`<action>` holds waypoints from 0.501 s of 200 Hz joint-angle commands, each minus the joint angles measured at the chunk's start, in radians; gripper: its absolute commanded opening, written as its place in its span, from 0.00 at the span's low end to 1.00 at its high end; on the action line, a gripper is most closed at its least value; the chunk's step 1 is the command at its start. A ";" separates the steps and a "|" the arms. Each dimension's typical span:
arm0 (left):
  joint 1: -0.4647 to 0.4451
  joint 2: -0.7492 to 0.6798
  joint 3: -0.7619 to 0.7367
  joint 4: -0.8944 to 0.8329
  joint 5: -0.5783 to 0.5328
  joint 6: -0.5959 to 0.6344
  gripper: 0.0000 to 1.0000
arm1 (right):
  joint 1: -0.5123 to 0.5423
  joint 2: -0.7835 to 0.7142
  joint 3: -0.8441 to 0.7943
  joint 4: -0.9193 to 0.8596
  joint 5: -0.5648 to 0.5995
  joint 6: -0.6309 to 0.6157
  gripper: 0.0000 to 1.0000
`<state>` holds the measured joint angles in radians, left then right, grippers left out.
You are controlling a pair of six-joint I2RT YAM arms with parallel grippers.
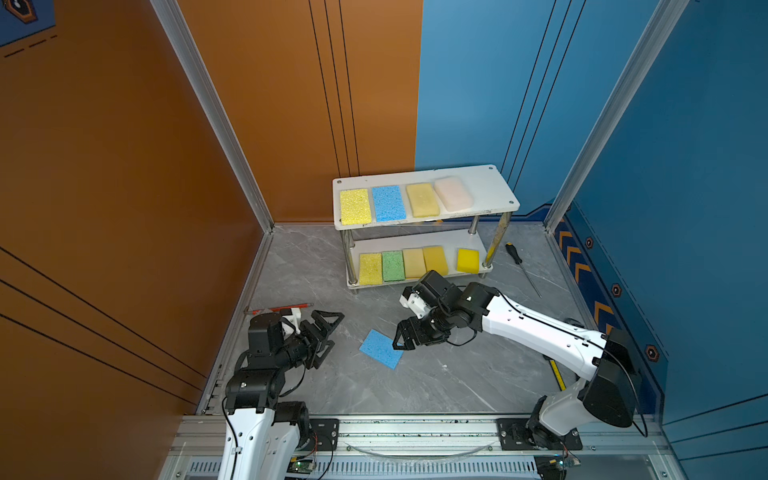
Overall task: Place and organize the cleaning sponges onto the shelf
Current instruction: 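Open the right gripper and move it down over the blue sponge on the table, then close the right gripper on the edge of the blue sponge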
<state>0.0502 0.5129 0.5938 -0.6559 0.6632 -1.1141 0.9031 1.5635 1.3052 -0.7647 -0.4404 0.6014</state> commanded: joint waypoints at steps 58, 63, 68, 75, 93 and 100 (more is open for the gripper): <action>-0.015 0.080 -0.036 -0.015 0.004 0.061 0.98 | -0.040 0.214 -0.014 0.127 0.025 0.072 0.87; -0.015 0.088 -0.034 -0.015 0.003 0.067 0.98 | -0.044 0.223 -0.009 0.128 0.025 0.067 0.86; -0.015 0.094 -0.032 -0.015 0.003 0.073 0.98 | -0.047 0.233 -0.003 0.128 0.028 0.060 0.86; -0.016 0.105 -0.030 -0.017 0.003 0.077 0.98 | -0.051 0.244 0.004 0.127 0.036 0.046 0.86; -0.022 0.120 -0.034 -0.016 0.007 0.085 0.98 | -0.061 0.273 0.032 0.120 0.053 -0.024 0.84; -0.023 0.120 -0.039 -0.016 0.009 0.088 0.98 | -0.066 0.289 0.046 0.114 0.053 -0.057 0.84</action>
<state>0.0368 0.6262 0.5705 -0.6563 0.6636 -1.0660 0.8501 1.8214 1.3014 -0.6540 -0.4202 0.6323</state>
